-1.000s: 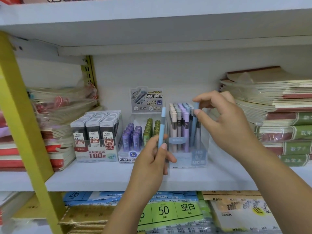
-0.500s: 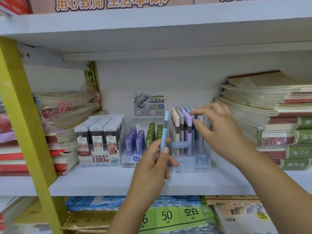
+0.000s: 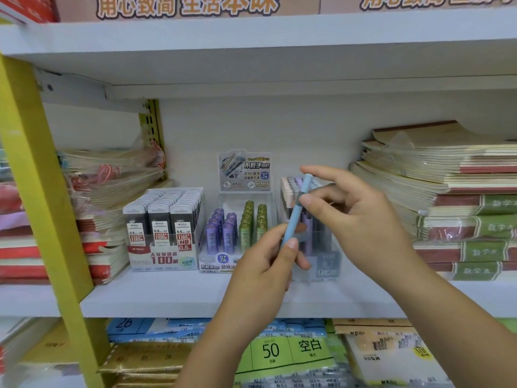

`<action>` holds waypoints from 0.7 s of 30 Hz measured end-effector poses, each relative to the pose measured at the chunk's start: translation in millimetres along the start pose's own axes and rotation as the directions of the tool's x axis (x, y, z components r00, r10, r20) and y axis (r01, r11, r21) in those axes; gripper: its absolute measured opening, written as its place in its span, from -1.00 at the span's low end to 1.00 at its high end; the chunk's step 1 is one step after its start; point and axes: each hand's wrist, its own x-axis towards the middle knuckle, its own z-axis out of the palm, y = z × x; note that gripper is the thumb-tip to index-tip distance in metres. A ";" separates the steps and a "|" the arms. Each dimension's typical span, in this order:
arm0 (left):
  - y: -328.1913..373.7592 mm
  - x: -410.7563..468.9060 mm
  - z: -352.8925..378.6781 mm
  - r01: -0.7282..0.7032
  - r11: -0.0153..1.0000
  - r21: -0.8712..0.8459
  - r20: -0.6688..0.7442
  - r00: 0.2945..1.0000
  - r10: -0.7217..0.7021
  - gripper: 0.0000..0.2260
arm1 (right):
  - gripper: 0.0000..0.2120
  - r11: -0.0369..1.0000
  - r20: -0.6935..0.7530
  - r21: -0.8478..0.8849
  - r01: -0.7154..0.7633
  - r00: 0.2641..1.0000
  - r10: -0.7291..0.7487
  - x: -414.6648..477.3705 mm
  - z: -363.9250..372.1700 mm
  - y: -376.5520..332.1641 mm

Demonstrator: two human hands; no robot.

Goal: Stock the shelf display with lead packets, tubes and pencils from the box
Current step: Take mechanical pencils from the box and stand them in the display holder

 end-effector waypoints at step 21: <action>-28.9 3.9 -3.2 -0.147 0.664 0.733 -0.050 0.962 0.267 -0.51 | -0.71 0.877 0.011 -0.471 0.095 0.995 -0.102 4.3 -21.4 21.6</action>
